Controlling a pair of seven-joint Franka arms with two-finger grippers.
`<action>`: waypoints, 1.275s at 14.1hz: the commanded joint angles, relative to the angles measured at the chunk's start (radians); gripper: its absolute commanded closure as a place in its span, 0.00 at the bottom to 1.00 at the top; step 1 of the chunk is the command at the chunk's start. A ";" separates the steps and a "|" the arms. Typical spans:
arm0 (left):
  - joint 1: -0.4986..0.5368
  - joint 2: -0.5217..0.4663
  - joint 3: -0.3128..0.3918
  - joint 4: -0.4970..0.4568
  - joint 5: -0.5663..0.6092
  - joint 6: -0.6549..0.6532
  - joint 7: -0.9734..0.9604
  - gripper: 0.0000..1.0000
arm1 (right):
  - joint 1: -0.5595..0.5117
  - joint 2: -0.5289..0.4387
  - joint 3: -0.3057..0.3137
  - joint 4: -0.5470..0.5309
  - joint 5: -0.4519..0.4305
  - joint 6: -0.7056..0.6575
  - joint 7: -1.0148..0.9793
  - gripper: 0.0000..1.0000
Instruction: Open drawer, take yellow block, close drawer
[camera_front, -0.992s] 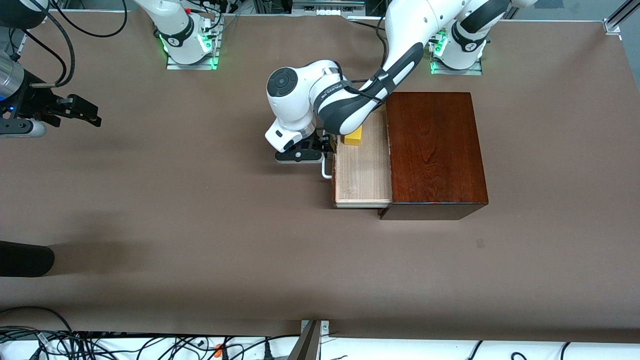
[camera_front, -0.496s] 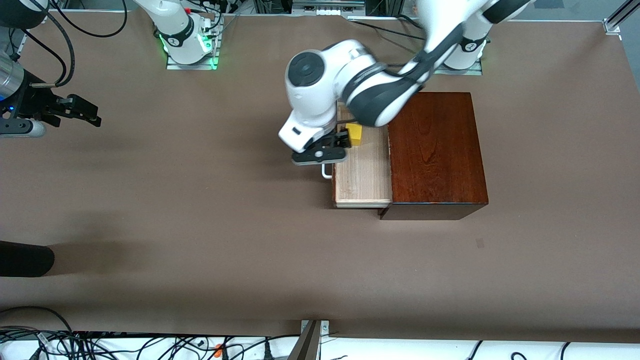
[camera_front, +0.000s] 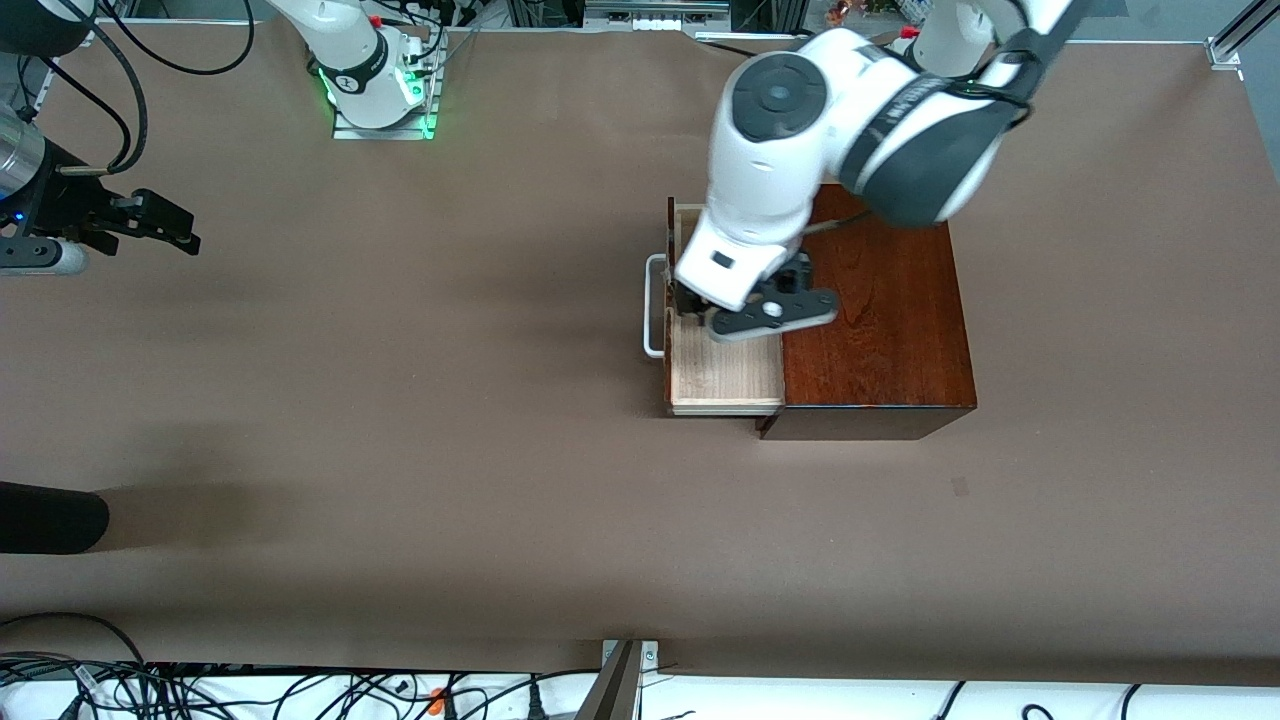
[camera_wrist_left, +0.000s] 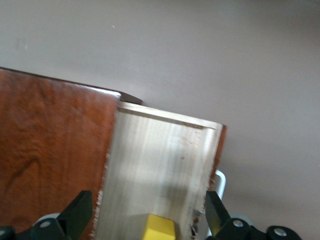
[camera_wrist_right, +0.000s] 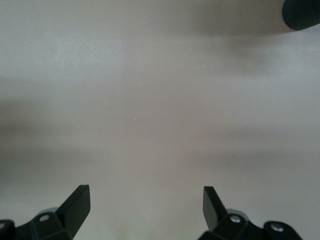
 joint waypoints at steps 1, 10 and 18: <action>0.039 -0.082 0.030 -0.057 -0.073 -0.022 0.093 0.00 | -0.013 0.020 0.007 0.019 0.002 -0.005 0.002 0.00; -0.008 -0.432 0.481 -0.266 -0.376 -0.108 0.670 0.00 | -0.013 0.025 0.010 0.019 0.003 -0.009 0.002 0.00; -0.019 -0.518 0.745 -0.317 -0.426 -0.146 1.042 0.00 | -0.010 0.025 0.013 0.019 0.003 -0.005 0.002 0.00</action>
